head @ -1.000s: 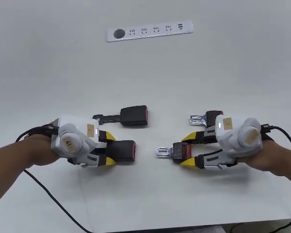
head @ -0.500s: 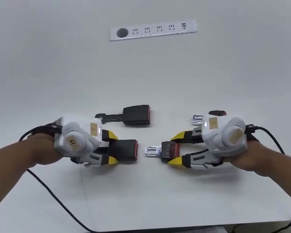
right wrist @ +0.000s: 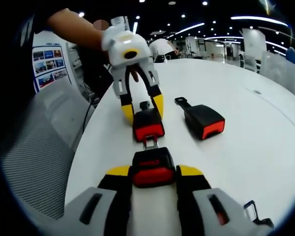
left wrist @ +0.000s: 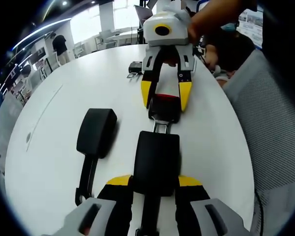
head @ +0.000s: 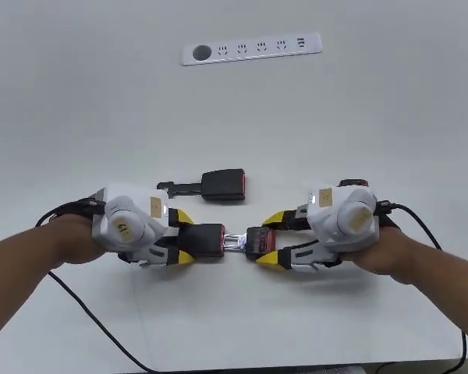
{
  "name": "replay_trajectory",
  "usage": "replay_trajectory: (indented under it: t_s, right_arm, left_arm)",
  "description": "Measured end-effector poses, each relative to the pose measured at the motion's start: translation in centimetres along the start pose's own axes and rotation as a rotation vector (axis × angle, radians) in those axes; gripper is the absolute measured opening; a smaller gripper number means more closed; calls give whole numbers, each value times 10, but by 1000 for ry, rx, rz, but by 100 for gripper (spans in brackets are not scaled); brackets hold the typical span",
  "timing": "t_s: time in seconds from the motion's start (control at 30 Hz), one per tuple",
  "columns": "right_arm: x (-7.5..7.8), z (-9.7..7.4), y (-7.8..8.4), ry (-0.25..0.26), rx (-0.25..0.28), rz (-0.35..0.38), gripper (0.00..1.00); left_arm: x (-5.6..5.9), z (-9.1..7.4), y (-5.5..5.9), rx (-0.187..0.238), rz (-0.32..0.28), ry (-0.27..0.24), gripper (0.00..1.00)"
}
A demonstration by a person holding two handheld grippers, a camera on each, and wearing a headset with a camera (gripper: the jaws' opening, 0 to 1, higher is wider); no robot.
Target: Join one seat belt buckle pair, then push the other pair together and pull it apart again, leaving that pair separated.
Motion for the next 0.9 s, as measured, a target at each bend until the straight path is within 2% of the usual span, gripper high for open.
replay_trajectory:
  t_s: [0.27,0.53,0.7,0.9]
  right_arm:
    - [0,8,-5,-7,8,5,37]
    - [0,11,-7,-10,8,14,37]
    - [0,14,-8,-13,-10,14,36]
    - [-2,17,-11,-10,-29,-1,35]
  left_arm:
    - [0,0,0,-6,6,4,35]
    - [0,0,-1,-18,36,16,34]
    - [1,1,-2,-30,60,30,34]
    - [1,1,-2,-34,49,28,33]
Point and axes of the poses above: the centre of the closed fingertips' face, and the gripper's own axes: z roughly forward along the fingers, x roughly to its right, y roughly out of its underside, the point moved 3 cm from there along -z, roughly backward along the fingers, and after that the axes turned 3 degrees about z, right-handed, at the moved point
